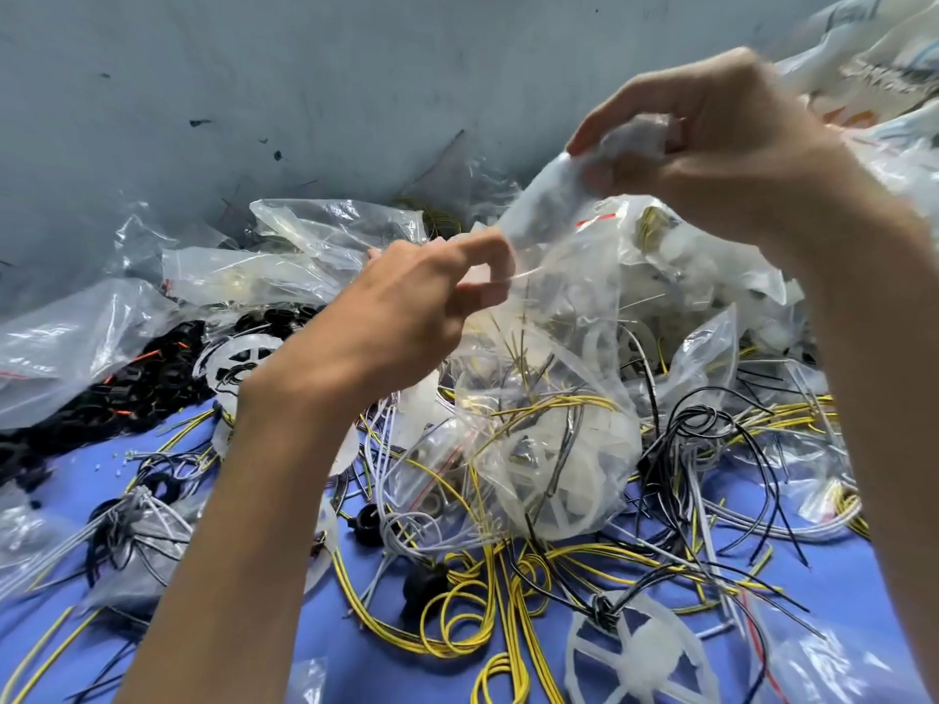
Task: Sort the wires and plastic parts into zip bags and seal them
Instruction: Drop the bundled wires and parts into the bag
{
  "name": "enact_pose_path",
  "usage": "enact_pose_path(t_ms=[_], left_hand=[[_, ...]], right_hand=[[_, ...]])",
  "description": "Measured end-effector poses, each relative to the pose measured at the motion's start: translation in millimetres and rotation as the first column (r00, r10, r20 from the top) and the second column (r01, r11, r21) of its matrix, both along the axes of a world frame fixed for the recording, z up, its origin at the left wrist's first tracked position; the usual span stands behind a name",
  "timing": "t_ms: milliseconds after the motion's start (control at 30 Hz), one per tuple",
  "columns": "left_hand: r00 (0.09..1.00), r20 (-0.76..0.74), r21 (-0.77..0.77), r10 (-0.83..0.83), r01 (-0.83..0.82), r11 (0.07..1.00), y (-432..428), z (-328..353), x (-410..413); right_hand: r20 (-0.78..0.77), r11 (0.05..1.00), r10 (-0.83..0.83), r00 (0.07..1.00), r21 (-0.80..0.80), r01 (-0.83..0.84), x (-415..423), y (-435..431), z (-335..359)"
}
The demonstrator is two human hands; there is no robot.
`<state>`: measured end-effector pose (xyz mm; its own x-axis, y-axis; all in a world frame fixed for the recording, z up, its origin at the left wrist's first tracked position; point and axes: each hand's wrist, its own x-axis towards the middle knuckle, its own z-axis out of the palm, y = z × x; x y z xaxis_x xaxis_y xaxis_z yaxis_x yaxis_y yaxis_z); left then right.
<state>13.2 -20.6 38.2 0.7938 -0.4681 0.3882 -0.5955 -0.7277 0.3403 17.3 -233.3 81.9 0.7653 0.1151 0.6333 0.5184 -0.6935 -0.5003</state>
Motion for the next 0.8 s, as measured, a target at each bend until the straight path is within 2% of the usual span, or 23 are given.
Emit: enact_pose_path(t_ms=[100, 167, 233, 300, 400, 467, 533, 600, 700, 800], left_hand=[[0.999, 0.024, 0.020, -0.030, 0.030, 0.999, 1.3, 8.3, -5.2], [0.997, 0.024, 0.034, -0.067, 0.066, 0.997, -0.3, 11.3, -9.0], [0.992, 0.029, 0.018, -0.125, 0.124, 0.992, -4.3, 15.6, -15.6], [0.985, 0.034, -0.012, -0.168, 0.168, 0.986, -8.0, 20.1, -22.4], [0.975, 0.107, -0.041, -0.195, 0.200, 0.979, -7.9, 24.8, -27.5], [0.971, 0.138, -0.050, -0.197, 0.205, 0.977, -6.6, 27.2, -30.1], [0.967, 0.148, -0.062, -0.207, 0.218, 0.974, -5.9, 28.5, -30.2], [0.966, 0.166, -0.076, -0.196, 0.211, 0.975, -6.0, 28.0, -28.9], [0.963, 0.197, -0.123, -0.186, 0.212, 0.969, -7.2, 28.2, -29.8], [0.951, 0.256, -0.175, -0.173, 0.222, 0.959, -6.2, 31.8, -30.2]], right_hand=[[-0.168, 0.953, 0.031, 0.985, -0.291, -0.080, -10.3, -0.9, -0.9], [-0.282, 0.905, 0.056, 0.958, -0.391, -0.167, -14.1, 2.1, -2.0], [-0.286, 0.897, 0.113, 0.952, -0.382, -0.221, -12.9, 4.5, -0.3], [-0.254, 0.903, 0.217, 0.942, -0.313, -0.293, -12.5, 5.9, -0.1], [-0.292, 0.884, 0.355, 0.888, -0.204, -0.421, -18.0, 12.1, 0.0], [-0.355, 0.876, 0.310, 0.882, -0.255, -0.410, -20.1, 12.7, 0.0], [-0.405, 0.832, 0.190, 0.894, -0.417, -0.366, -18.9, 14.5, -3.1], [-0.388, 0.819, 0.106, 0.915, -0.488, -0.302, -17.6, 14.2, -3.4], [-0.228, 0.897, 0.171, 0.959, -0.367, -0.247, -16.2, 14.7, -2.1], [-0.199, 0.903, 0.346, 0.917, -0.197, -0.383, -15.3, 21.5, 0.7]])
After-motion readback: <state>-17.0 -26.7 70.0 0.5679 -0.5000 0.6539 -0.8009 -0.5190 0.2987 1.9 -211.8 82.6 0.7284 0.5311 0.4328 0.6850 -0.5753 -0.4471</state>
